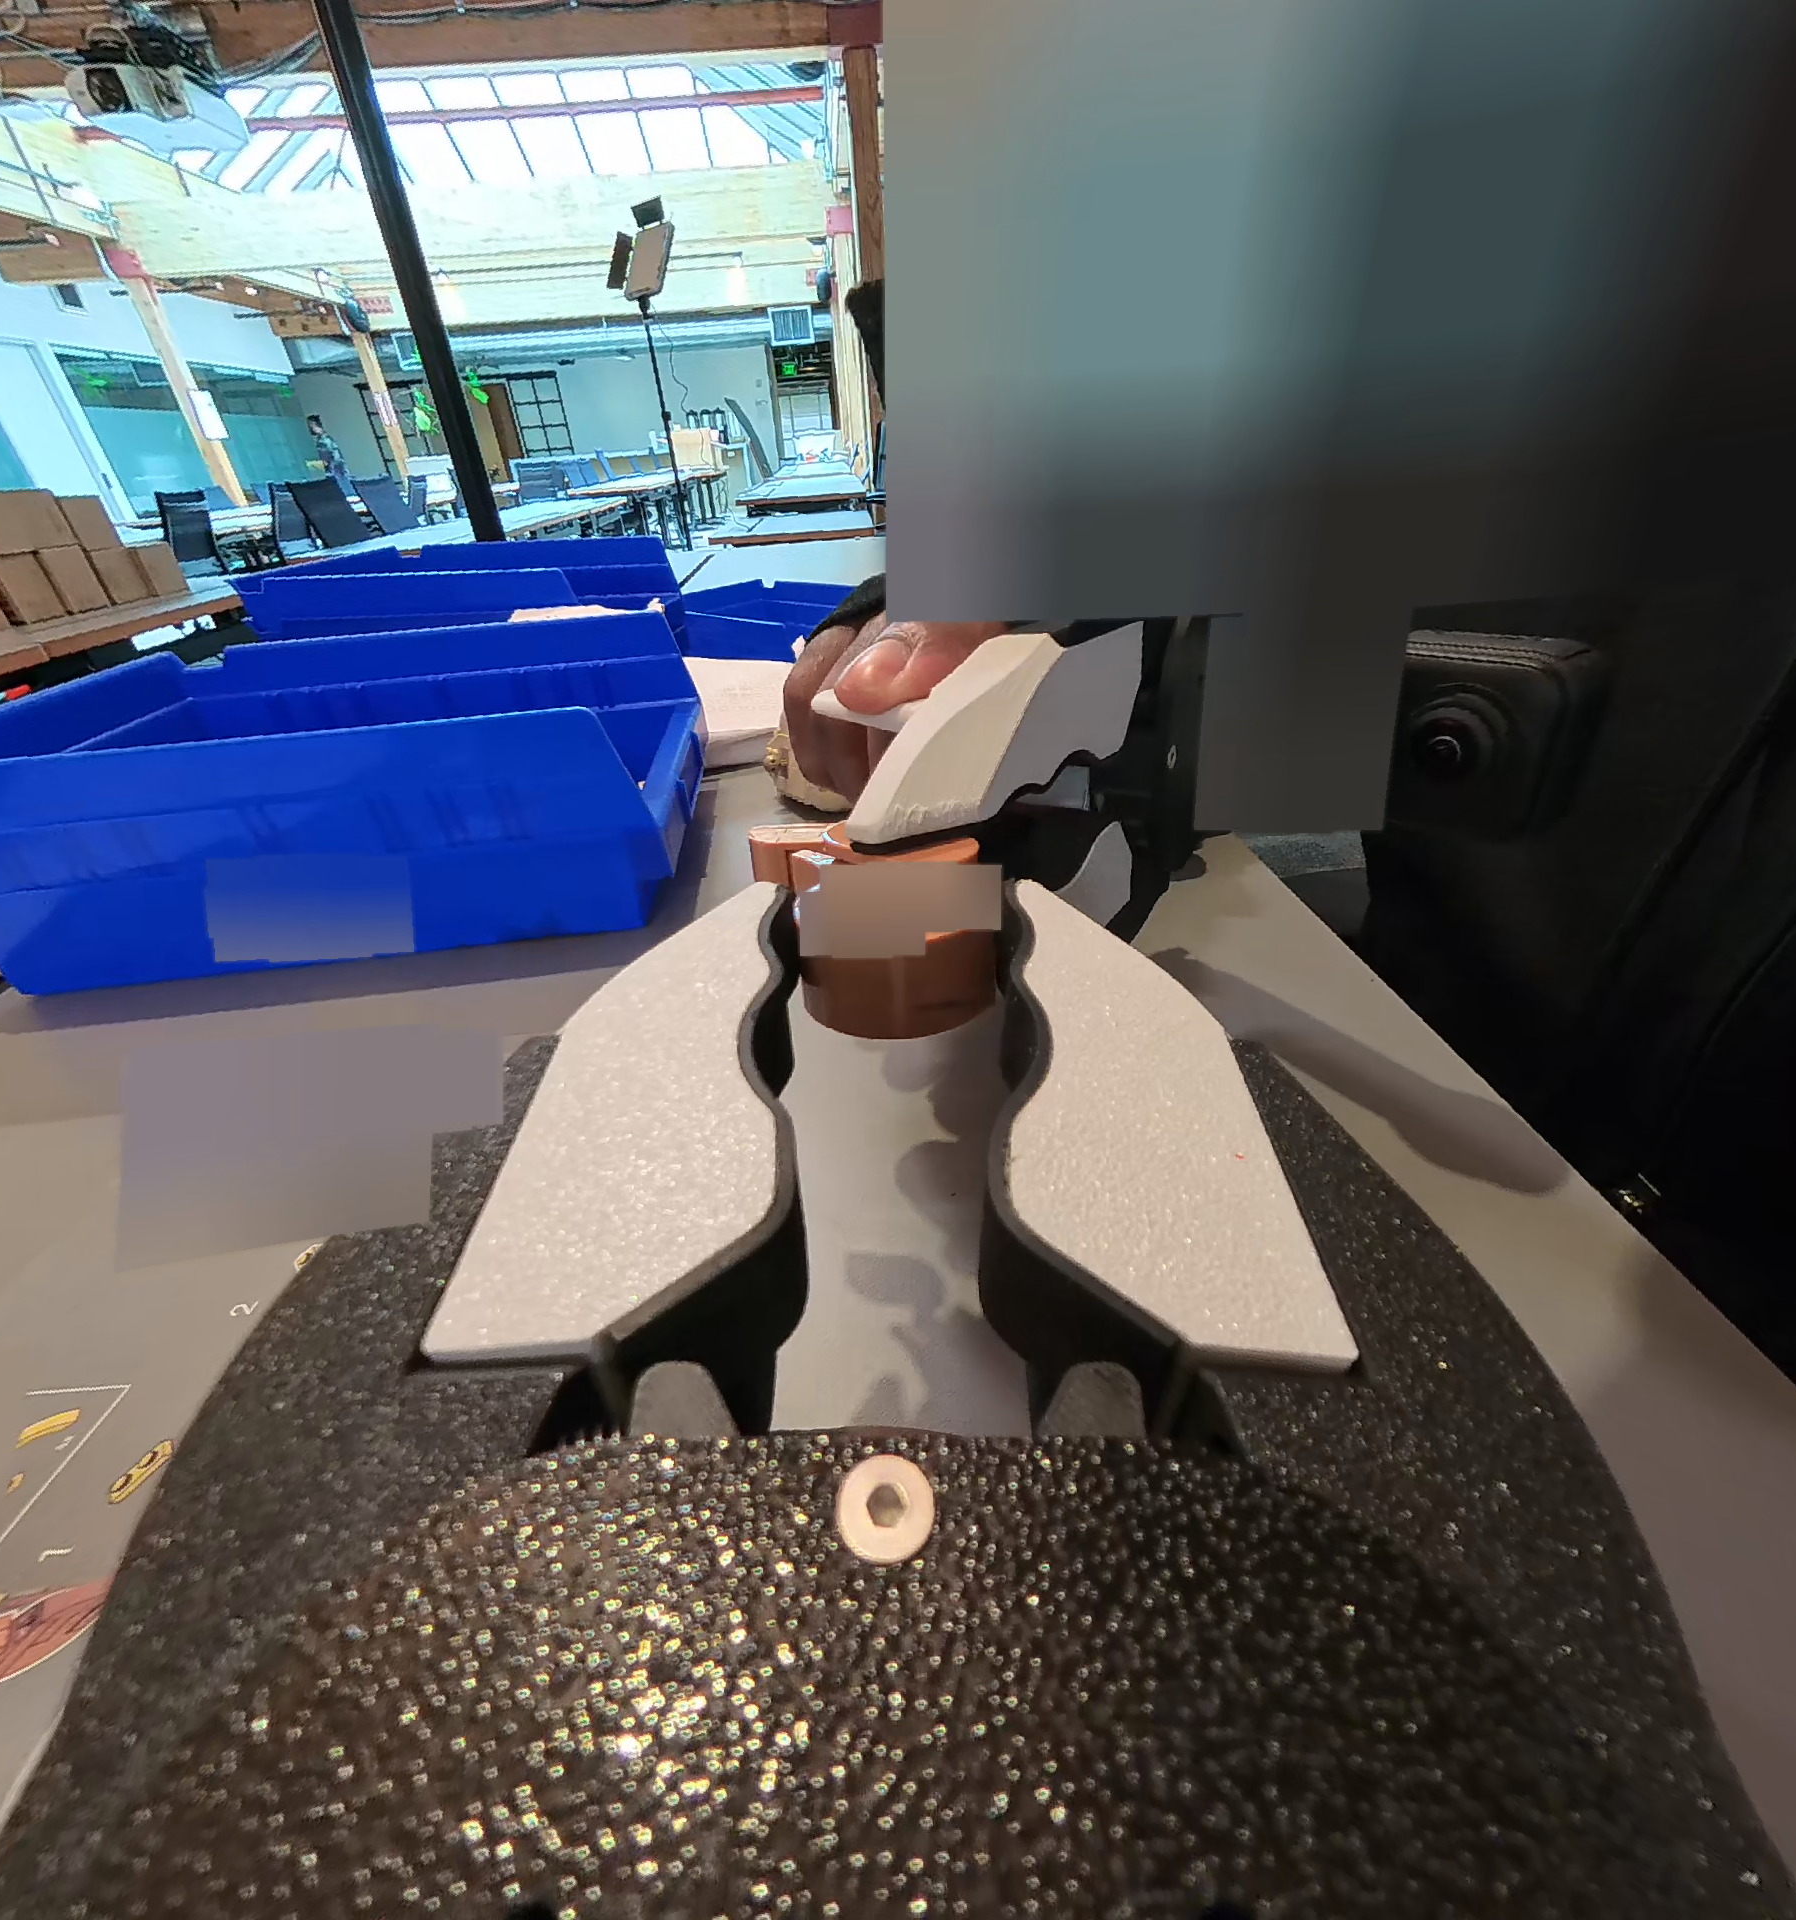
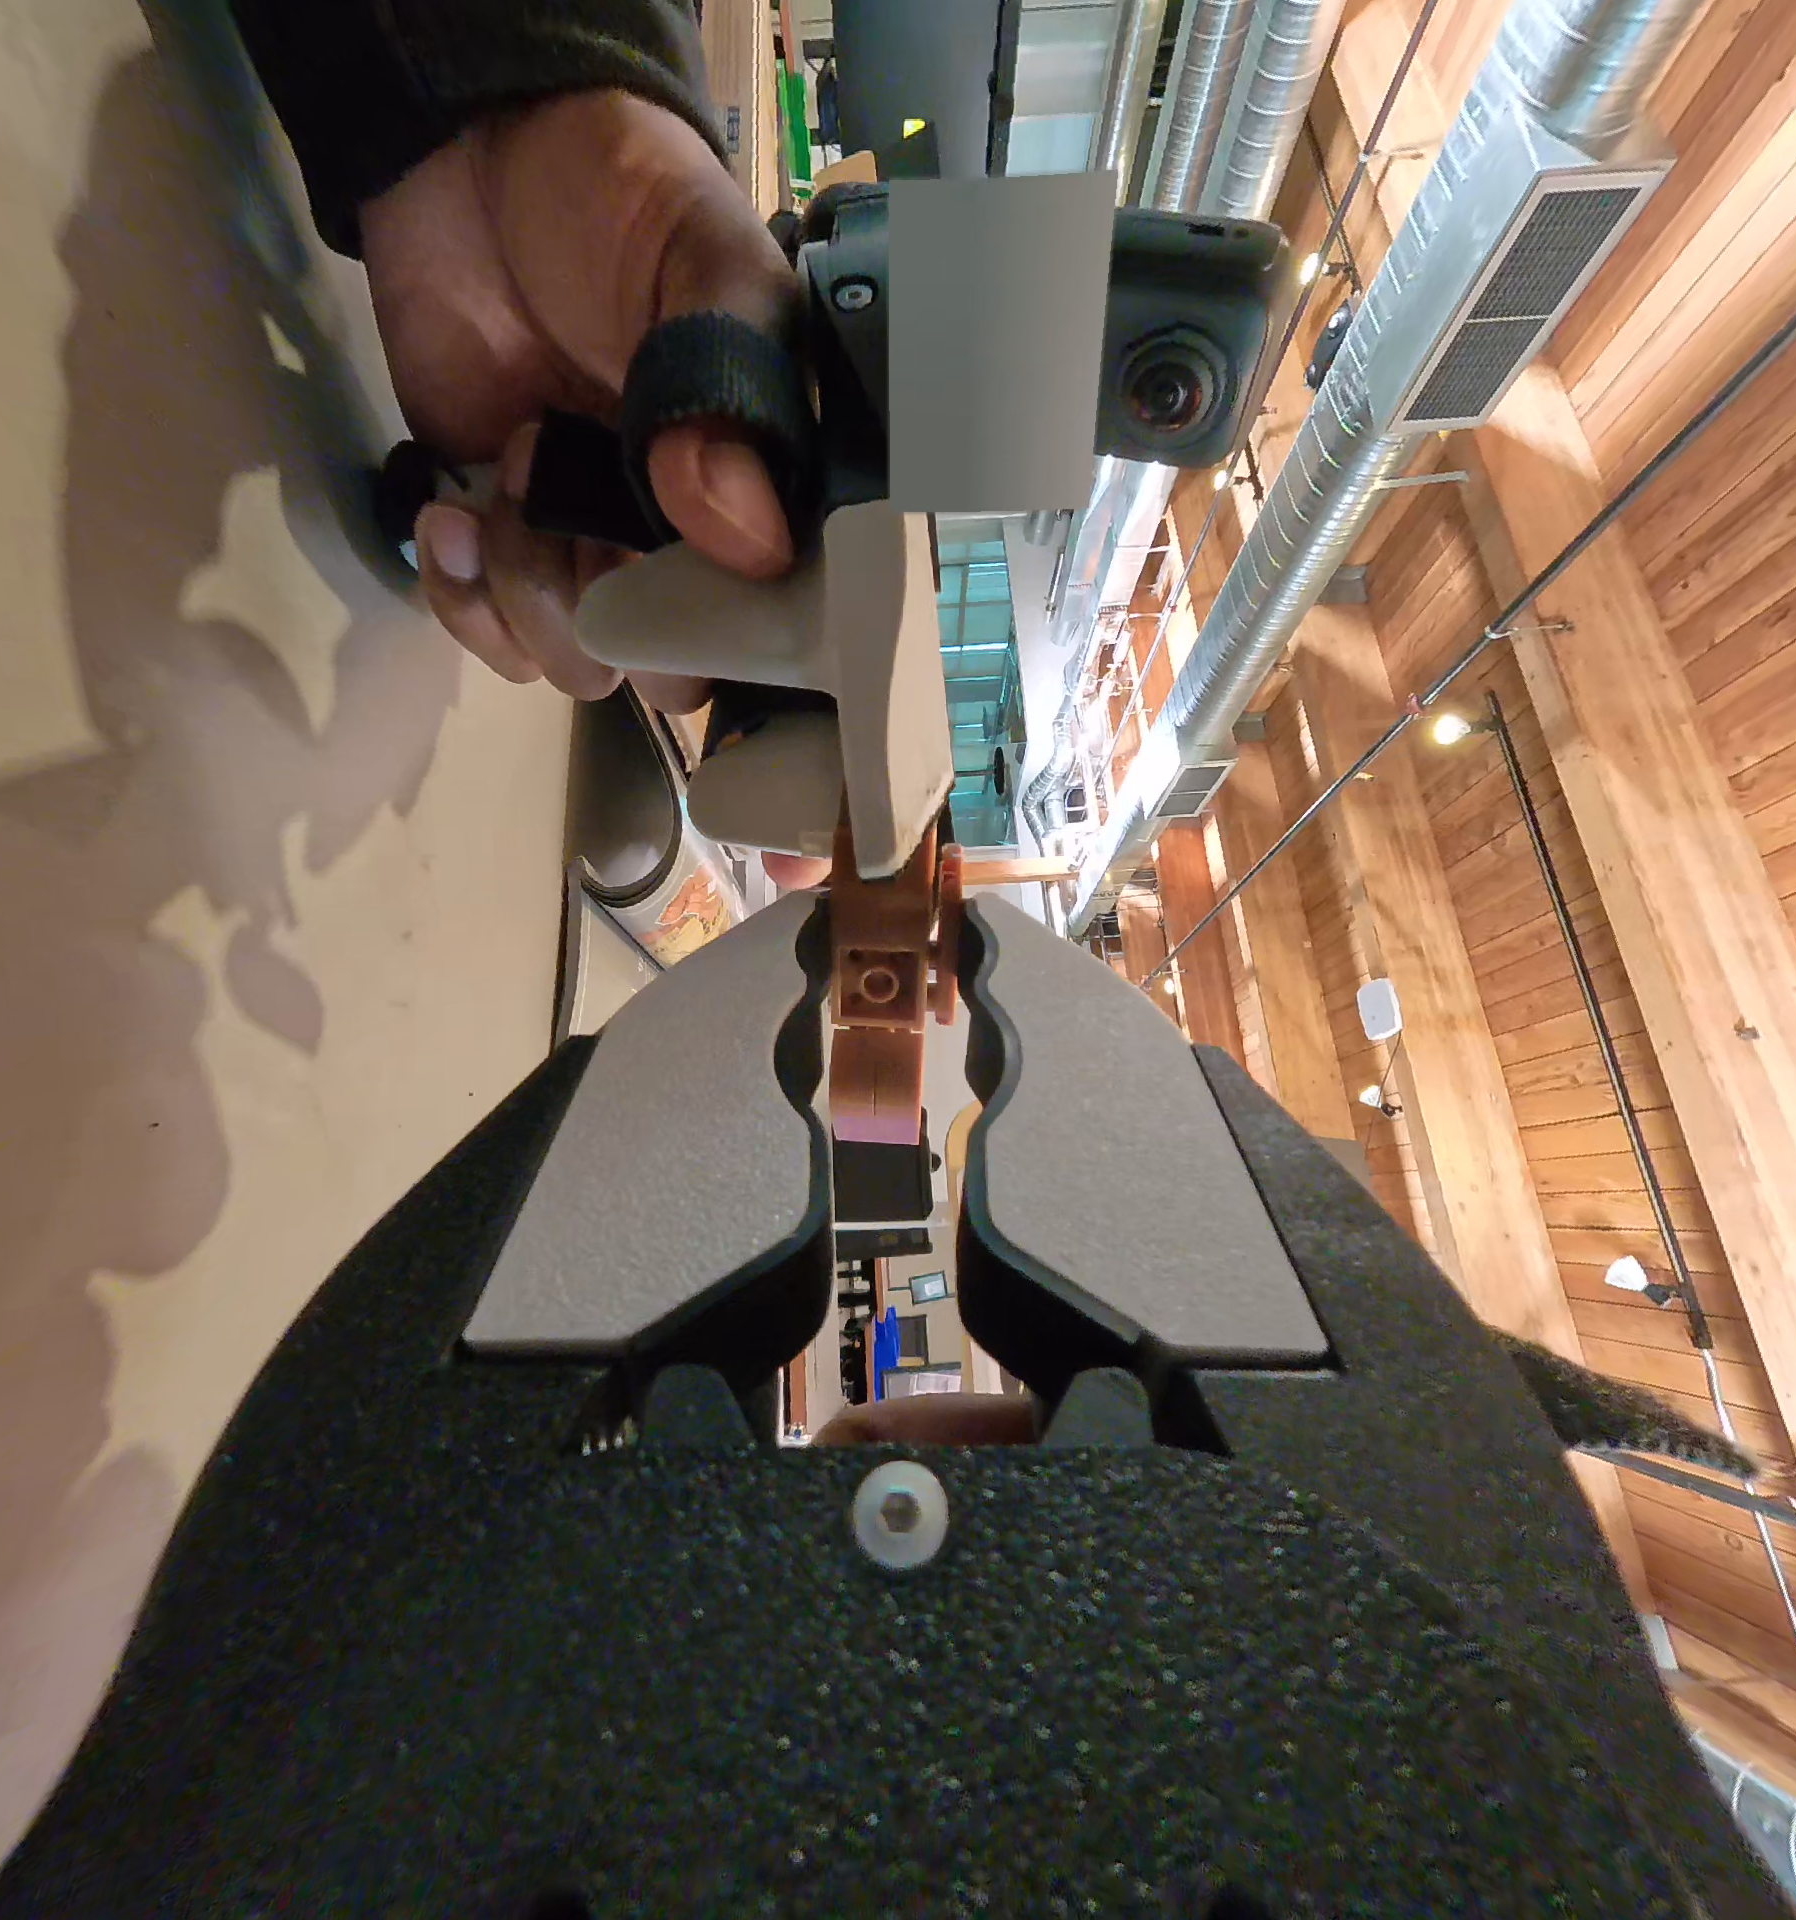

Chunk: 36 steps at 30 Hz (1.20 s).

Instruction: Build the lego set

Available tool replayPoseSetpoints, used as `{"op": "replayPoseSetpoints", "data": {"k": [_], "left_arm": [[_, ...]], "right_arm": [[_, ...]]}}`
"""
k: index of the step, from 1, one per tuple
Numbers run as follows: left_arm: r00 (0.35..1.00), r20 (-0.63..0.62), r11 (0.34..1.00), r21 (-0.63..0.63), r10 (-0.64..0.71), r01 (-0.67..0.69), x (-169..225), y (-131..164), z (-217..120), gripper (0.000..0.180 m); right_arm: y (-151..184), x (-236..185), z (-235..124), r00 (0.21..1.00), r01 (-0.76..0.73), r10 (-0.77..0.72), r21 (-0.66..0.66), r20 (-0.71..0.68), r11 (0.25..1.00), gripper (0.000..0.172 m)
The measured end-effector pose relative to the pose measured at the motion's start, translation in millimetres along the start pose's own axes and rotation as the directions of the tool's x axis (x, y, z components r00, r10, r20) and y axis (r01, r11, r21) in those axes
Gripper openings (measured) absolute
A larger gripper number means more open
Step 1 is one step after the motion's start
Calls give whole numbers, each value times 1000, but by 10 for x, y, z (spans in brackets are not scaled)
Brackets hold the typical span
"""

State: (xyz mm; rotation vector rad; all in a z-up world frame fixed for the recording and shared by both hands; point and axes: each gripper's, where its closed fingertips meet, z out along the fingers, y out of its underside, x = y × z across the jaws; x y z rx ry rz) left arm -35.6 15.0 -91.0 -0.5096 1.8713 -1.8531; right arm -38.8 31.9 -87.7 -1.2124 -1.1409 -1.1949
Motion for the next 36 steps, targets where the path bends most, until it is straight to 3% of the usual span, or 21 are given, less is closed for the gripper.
{"op": "replayPoseSetpoints", "data": {"k": [23,33,36], "left_arm": [[1000,-27,1000,24,-15,16,59,-29,30,36],[996,-78,999,10,-38,39,132,-18,52,35],[999,-37,1000,2,-21,21,98,-8,66,35]], "right_arm": [[-24,31,-56,999,26,-26,13,38,1000,22],[-88,5,-107,996,21,-28,87,82,996,22],[-44,-14,-94,996,33,-38,62,85,998,22]]}}
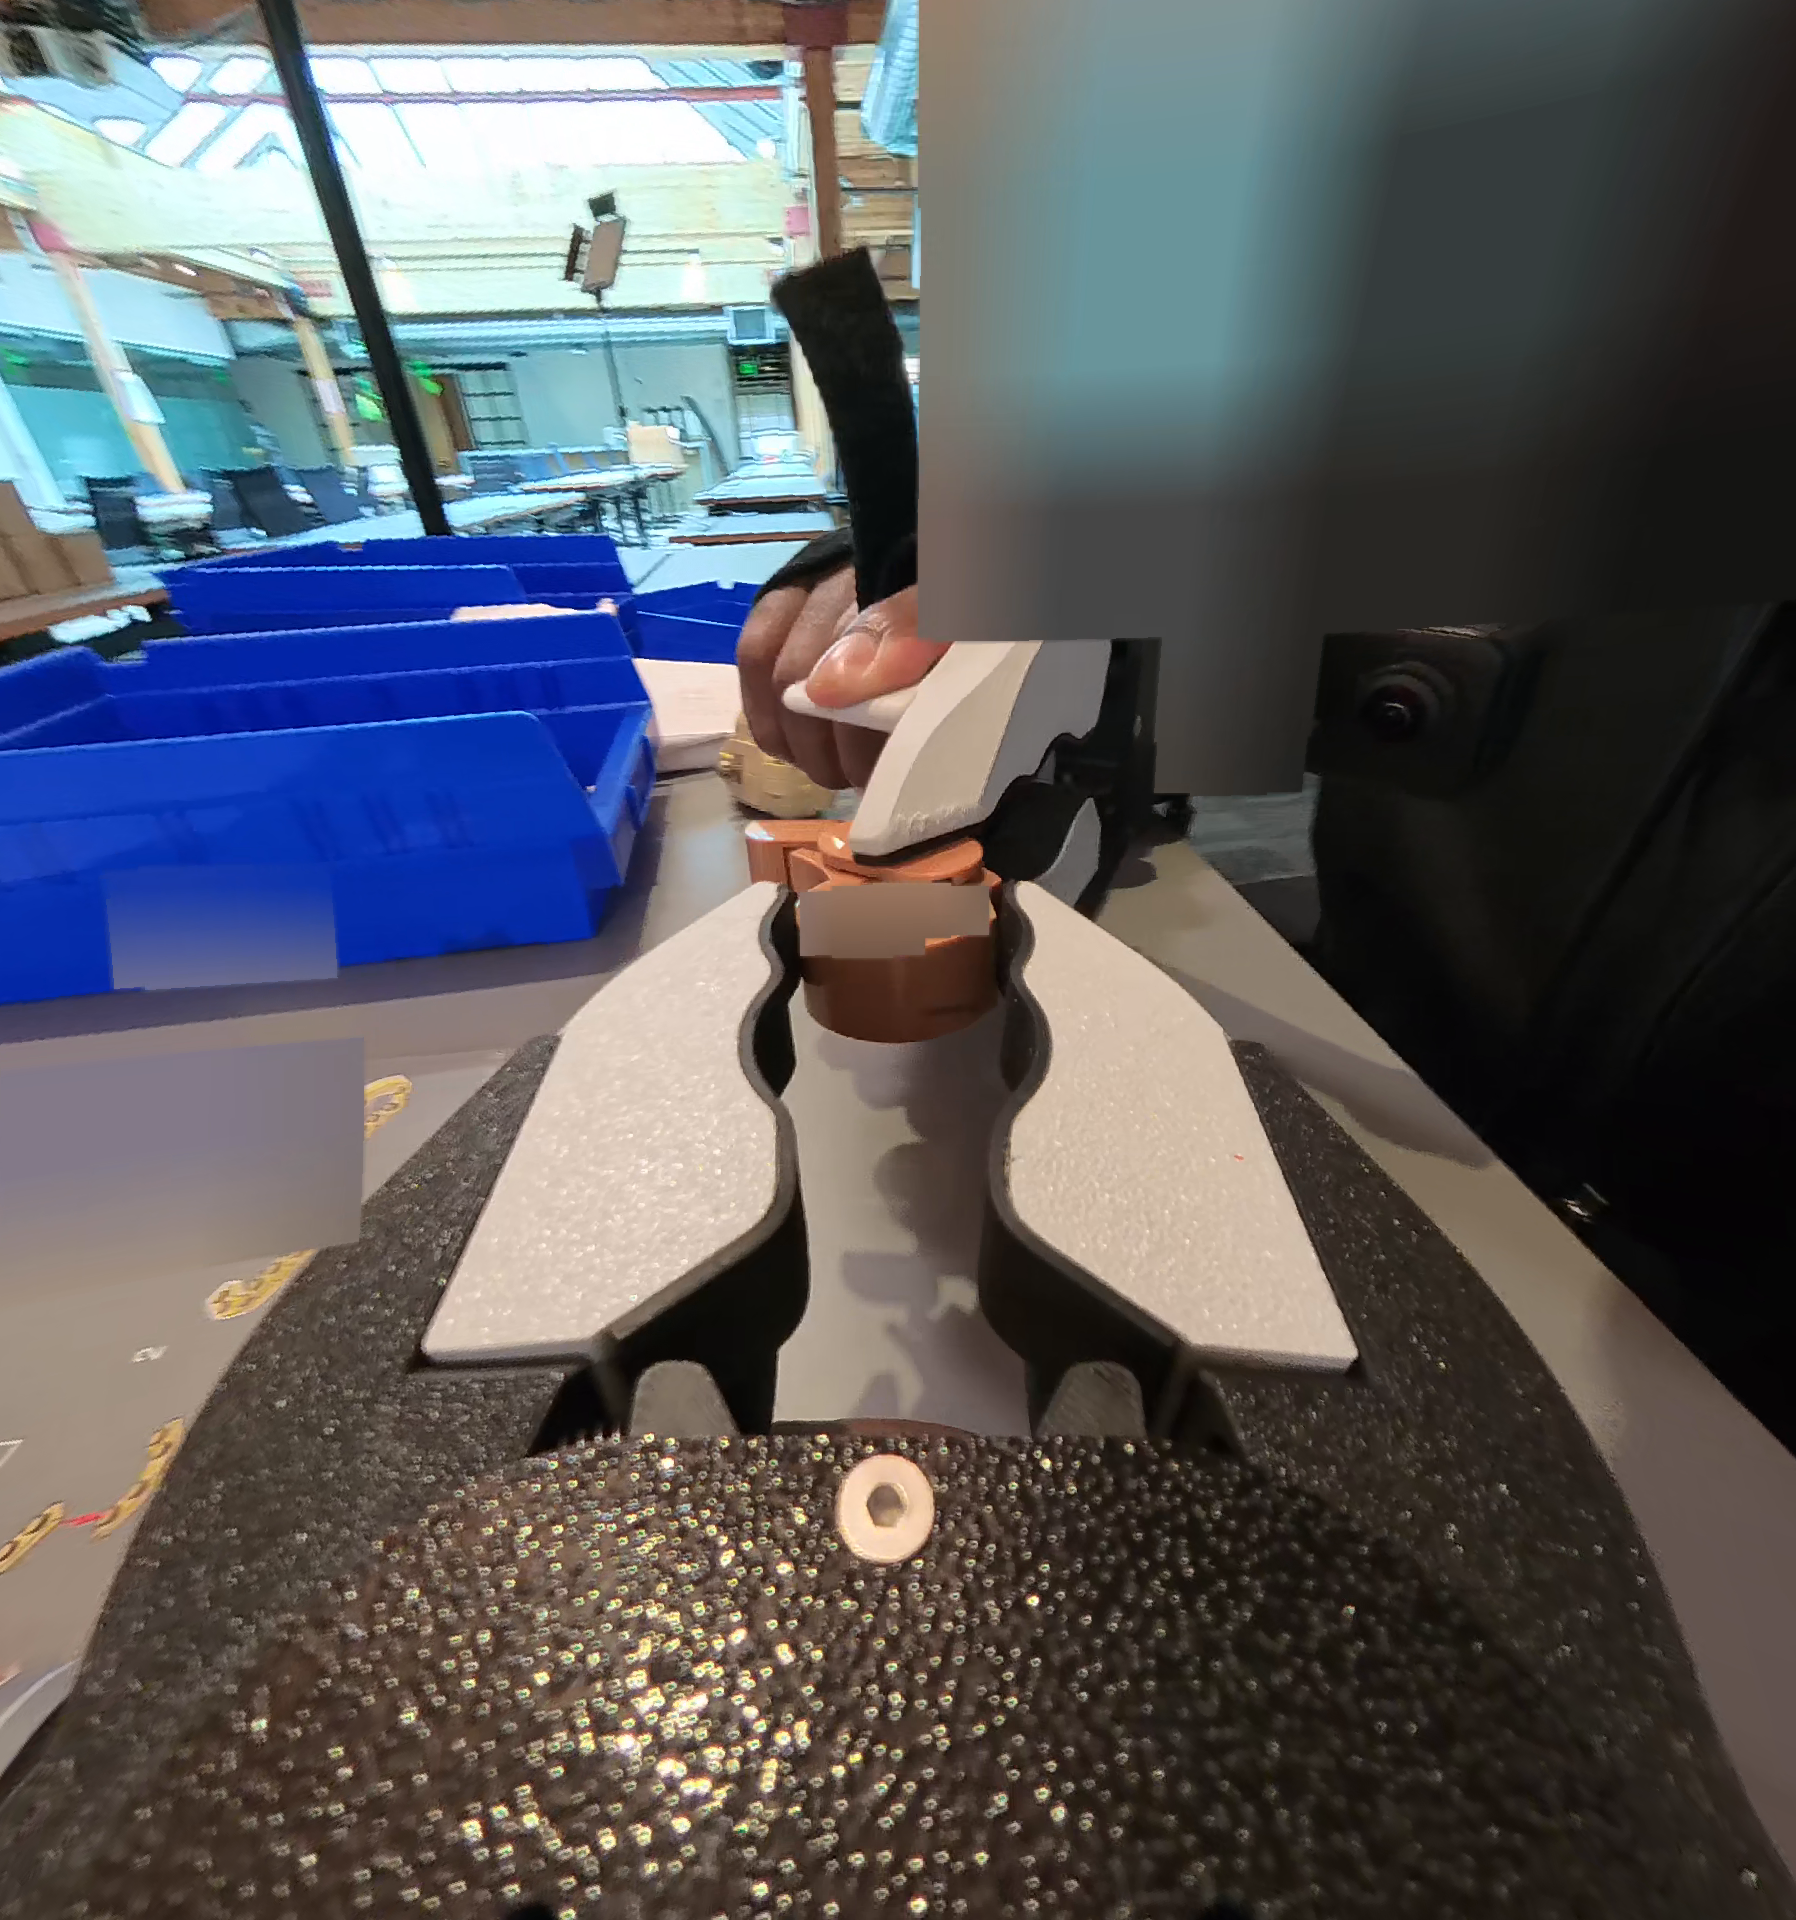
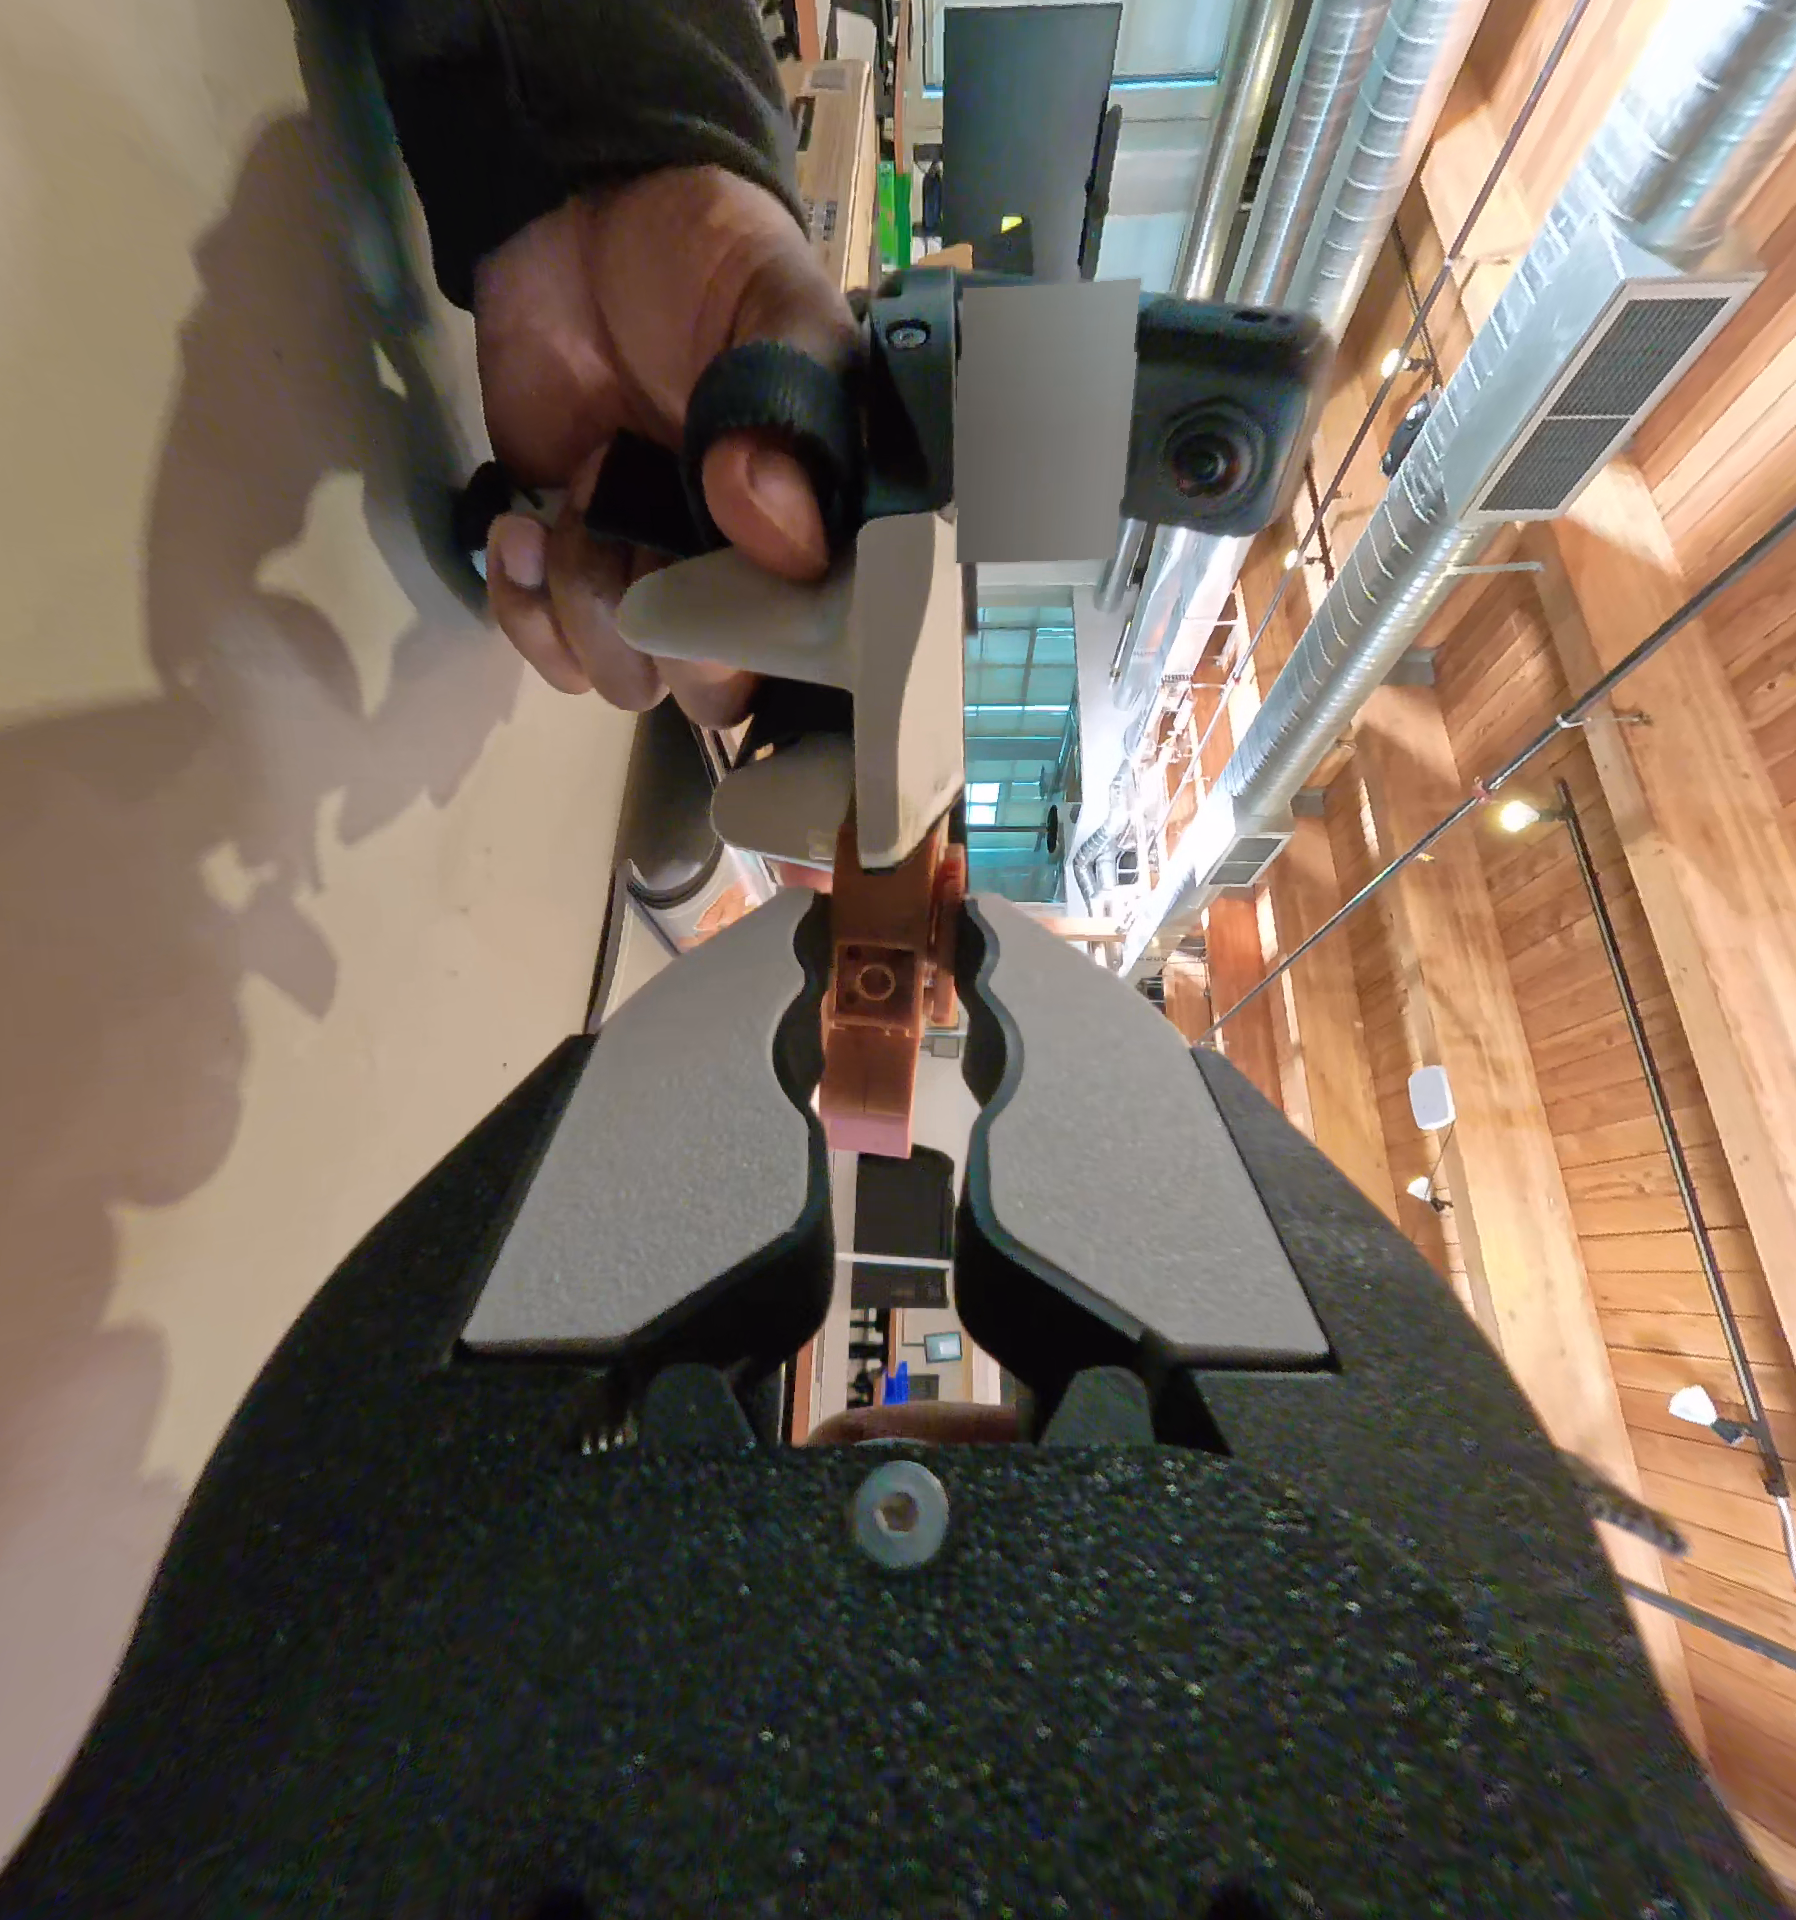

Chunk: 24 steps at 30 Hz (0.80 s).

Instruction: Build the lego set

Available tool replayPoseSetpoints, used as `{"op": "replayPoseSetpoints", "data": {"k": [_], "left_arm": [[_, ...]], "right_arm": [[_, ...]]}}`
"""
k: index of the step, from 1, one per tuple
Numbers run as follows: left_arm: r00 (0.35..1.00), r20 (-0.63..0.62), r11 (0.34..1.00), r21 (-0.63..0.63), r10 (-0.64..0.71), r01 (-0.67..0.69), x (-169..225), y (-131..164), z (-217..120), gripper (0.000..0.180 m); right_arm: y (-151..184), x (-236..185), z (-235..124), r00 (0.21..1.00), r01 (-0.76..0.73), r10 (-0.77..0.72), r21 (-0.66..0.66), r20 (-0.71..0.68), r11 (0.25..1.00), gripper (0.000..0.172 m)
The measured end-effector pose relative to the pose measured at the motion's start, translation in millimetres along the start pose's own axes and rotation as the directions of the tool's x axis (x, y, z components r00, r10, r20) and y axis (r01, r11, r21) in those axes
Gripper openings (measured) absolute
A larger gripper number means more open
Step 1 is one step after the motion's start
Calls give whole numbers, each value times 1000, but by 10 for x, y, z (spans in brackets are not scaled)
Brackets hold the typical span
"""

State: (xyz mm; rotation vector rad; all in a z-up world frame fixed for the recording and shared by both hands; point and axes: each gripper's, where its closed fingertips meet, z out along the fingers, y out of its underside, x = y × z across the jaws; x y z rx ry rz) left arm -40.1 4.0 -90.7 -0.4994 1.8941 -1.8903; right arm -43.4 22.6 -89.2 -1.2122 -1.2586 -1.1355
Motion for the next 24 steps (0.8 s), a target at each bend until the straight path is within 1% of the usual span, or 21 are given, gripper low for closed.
{"op": "replayPoseSetpoints", "data": {"k": [3,9,13,18,20,24], "left_arm": [[1000,13,1000,-4,-1,1,-15,5,6,35],[1000,-25,1000,13,-12,12,36,-15,10,35],[998,-52,999,27,-39,40,60,-34,11,35],[997,-46,997,44,-68,70,37,-54,14,35],[996,-32,995,53,-86,88,7,-64,15,35],[980,-32,974,107,-196,198,-53,-123,25,36]], "right_arm": [[15,-2,2,1000,-2,2,-13,-1,1000,22],[-39,14,-27,1000,9,-8,27,-23,1000,22],[-62,24,-36,1000,9,-9,42,-5,999,22],[-31,42,-26,1000,-9,8,12,20,1000,22],[3,48,-10,997,-70,70,-14,39,997,22],[55,79,11,960,-259,260,-28,107,966,22]]}}
